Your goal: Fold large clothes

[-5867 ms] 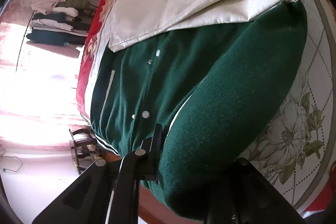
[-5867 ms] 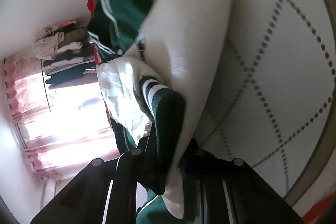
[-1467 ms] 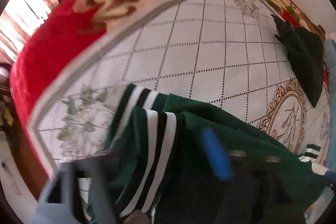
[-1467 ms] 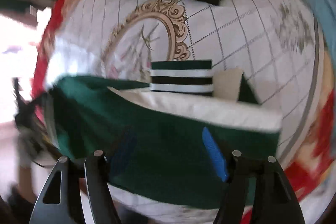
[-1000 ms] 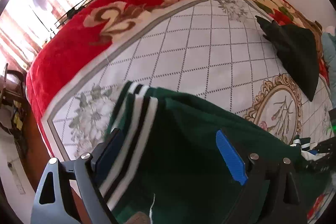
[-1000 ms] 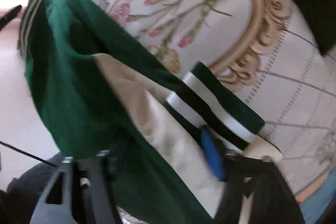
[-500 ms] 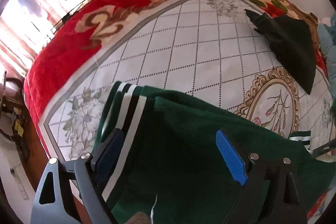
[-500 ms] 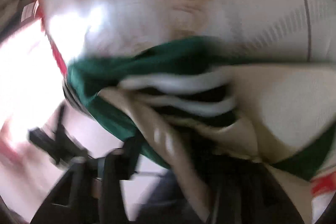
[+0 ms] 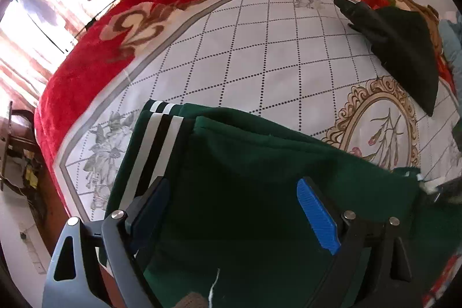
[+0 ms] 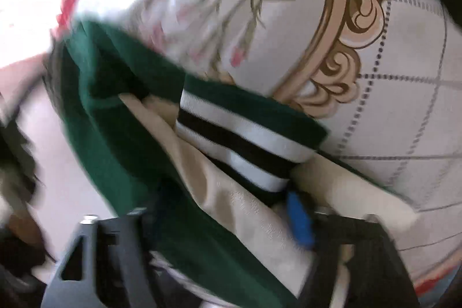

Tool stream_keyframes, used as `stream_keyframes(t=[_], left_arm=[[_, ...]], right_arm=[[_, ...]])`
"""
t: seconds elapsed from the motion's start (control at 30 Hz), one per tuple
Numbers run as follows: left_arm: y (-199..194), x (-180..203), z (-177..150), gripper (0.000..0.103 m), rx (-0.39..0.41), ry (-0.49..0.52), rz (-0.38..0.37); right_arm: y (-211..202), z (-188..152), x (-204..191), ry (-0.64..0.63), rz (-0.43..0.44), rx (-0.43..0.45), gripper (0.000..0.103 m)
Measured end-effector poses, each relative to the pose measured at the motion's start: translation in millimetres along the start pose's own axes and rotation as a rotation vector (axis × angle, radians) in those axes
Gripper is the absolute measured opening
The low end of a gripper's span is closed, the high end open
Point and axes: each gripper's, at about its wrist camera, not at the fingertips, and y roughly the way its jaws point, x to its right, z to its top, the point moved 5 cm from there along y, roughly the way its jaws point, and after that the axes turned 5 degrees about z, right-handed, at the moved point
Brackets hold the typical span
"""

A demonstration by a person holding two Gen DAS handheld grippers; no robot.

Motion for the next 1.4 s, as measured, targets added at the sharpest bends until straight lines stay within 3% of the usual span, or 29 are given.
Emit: stream_keyframes(t=[0.03,0.07,0.13,0.23,0.27,0.37,0.4,0.47,0.6,0.63,0.67,0.73,0.83,0.87,1.0,1.03,1.07,1.13,1.17,1.2,1.27,1.4], left_arm=[[2,0,-1,0.09,-0.001,0.008,0.012],[5,0,-2,0.09,-0.012,0.013,0.021],[5,-1,-3,0.09,-0.032,0.006,0.016],[-5,3,-2,0.09,-0.015,0.013,0.009],[-9,6,-2,0.09,-0.006,0.024,0.005],[-17,17,-3,0.09,0.006,0.032,-0.01],[-18,21,-3,0.097,0.007,0.033,-0.019],[-18,34,-5,0.101,0.006,0.05,-0.033],[-13,66,-9,0.101,-0.011,0.08,-0.063],[-10,74,-10,0.101,-0.017,0.094,-0.063],[-7,80,-12,0.101,-0.024,0.109,-0.062],[3,94,-17,0.101,-0.042,0.162,-0.041],[25,104,-30,0.101,-0.095,0.216,-0.02],[34,106,-36,0.101,-0.119,0.23,-0.018],[47,101,-44,0.101,-0.164,0.209,-0.016],[47,99,-43,0.101,-0.167,0.198,-0.01],[44,96,-42,0.101,-0.169,0.184,-0.008],[37,92,-39,0.101,-0.163,0.166,-0.009],[33,90,-37,0.101,-0.154,0.161,-0.005],[26,89,-35,0.101,-0.139,0.157,0.003],[15,88,-31,0.101,-0.112,0.145,0.016],[-11,99,-24,0.101,-0.067,0.127,-0.008]], right_arm=[[-7,2,10,0.094,0.101,0.038,0.047],[-11,2,26,0.181,0.134,0.066,0.047],[-16,0,34,0.184,0.079,0.067,0.054],[-52,-12,19,0.153,0.048,0.146,0.066],[-74,-20,14,0.127,0.04,0.191,0.077],[-123,-49,14,0.065,-0.148,0.305,0.085],[-132,-56,18,0.066,-0.214,0.319,0.086],[-141,-79,40,0.111,-0.298,0.301,0.087],[-96,-99,70,0.216,-0.143,0.182,0.087],[-80,-103,74,0.235,-0.07,0.165,0.081],[-72,-108,76,0.239,-0.048,0.205,0.014],[-75,-109,69,0.222,-0.049,0.313,0.006],[-107,-107,57,0.235,0.105,0.489,0.006],[-117,-103,55,0.222,0.111,0.53,0.006],[-119,-73,75,0.225,-0.014,0.578,0.006],[-111,-60,89,0.252,-0.07,0.562,0.008],[-99,-51,101,0.293,-0.107,0.516,0.022],[-94,-49,113,0.337,-0.134,0.453,0.038],[-99,-50,114,0.343,-0.165,0.447,0.055],[-108,-54,110,0.335,-0.229,0.463,0.063],[-136,-71,90,0.298,-0.288,0.55,0.067],[-178,-117,62,0.346,-0.247,0.696,0.067]])
